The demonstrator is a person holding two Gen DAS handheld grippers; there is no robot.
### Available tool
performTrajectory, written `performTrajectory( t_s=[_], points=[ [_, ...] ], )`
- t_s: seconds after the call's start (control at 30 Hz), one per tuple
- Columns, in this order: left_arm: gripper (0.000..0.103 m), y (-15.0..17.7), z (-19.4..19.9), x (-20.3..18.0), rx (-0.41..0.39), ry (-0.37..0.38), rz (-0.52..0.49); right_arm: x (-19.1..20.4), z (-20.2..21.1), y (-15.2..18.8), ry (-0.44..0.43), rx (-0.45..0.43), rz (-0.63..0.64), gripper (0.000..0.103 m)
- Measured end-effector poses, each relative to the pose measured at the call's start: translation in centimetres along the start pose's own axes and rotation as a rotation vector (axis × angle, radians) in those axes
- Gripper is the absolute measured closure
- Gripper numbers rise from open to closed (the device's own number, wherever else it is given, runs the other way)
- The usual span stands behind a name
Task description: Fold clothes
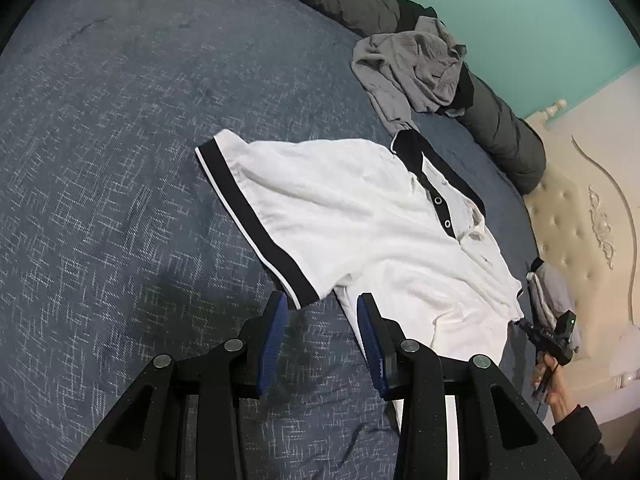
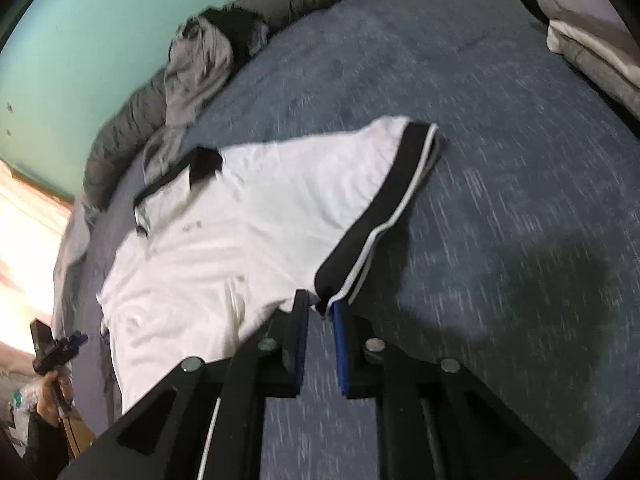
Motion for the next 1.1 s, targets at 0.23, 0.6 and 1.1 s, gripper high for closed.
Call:
performTrajectory(
  t_s=[0.23,0.6,1.1],
  points=[
    [0.063,0.3,0.2,-0.7,0.008,0.000,-0.014,-0.7,-1.5,1.2,-0.035,0.016,-0.047,0.092],
    [0.059,0.6,0.3,-1.3,0.015,0.002,-0.023,-0.7,1.8,0.1,0.037,-0.061,-0.058,0.088],
    [0.059,-1.2,-1.0,2.6,-0.029,-0.080,0.057,-1.7,-2.7,-1.2,0.040,-0.041,-0.082,0.088]
  ],
)
Point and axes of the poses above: each gripper's, at about its wrist camera, not at the fingertips, and z roughly against the way its jaws point, x to its left, y to its underside, the point moved 7 cm from there along -z, roughly the way its jaws point, and after that the axes turned 1 degree about -z, right-handed, at the moved point
